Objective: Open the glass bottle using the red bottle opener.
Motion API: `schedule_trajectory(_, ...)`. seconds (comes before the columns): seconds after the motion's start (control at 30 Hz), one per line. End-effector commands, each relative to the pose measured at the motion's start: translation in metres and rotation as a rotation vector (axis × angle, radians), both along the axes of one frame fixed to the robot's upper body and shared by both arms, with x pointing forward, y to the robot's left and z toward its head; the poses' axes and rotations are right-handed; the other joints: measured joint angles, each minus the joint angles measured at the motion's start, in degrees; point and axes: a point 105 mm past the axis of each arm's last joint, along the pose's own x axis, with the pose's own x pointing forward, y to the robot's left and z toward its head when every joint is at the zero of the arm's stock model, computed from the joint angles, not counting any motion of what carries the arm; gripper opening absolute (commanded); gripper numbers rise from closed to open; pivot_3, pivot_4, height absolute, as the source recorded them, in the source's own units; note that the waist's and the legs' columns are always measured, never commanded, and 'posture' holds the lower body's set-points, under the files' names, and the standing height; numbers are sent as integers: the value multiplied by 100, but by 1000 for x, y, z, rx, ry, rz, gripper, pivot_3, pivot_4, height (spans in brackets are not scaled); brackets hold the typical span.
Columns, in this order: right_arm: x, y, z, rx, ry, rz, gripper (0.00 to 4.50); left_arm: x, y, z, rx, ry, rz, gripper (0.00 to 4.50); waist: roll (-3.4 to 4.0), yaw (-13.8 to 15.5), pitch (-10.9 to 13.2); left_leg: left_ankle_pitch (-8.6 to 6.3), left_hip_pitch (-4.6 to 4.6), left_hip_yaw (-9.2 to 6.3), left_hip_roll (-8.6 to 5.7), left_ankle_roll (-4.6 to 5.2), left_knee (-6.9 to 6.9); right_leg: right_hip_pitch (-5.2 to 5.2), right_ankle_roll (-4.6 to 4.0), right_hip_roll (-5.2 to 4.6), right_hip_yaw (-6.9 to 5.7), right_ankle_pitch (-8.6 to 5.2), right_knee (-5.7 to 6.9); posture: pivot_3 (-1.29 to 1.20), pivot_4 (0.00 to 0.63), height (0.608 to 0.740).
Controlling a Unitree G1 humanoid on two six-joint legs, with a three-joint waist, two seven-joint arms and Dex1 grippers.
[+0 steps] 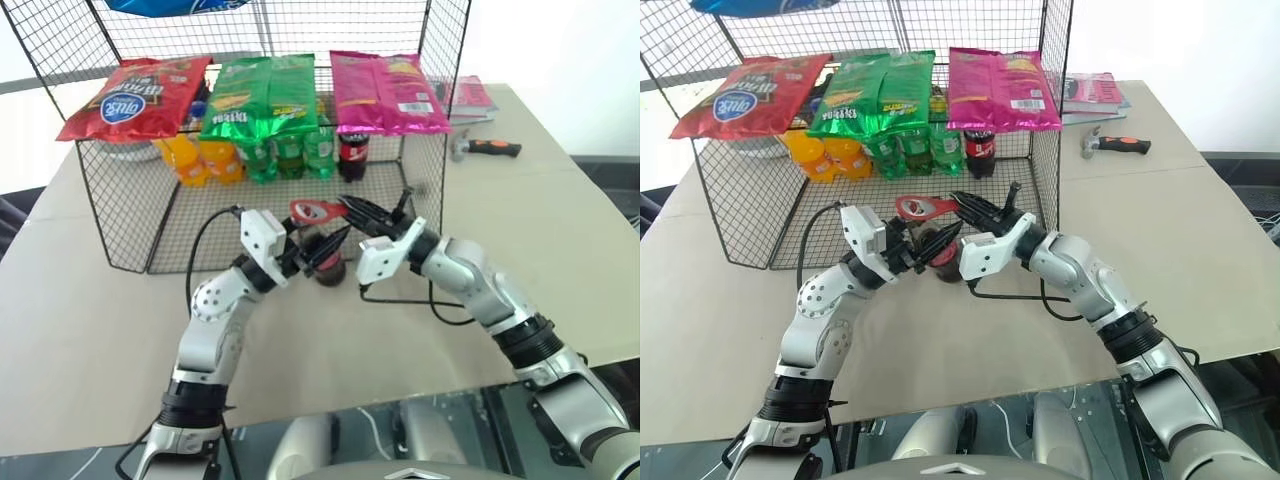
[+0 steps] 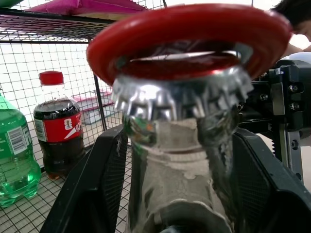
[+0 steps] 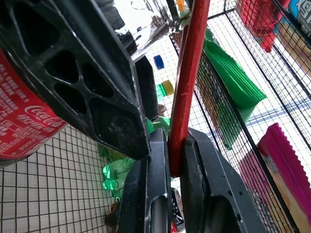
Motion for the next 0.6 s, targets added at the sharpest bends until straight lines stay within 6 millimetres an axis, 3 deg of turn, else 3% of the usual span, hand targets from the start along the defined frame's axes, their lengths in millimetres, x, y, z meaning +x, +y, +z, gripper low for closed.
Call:
schedule_trajectory(0.03,-8,8,-17,-82,15,50,0,2,2,1,8,-8,18,2953,0,-1,0,0,0,0,0,0,0,0,-2,0,0,-1,0,0,150,740)
schedule_trajectory(0.6,15,-14,-10,-84,-15,-33,0,3,-2,5,-17,-24,-15,2953,-1,-1,2,0,0,0,0,1,0,0,-7,0,-1,-5,1,0,150,740)
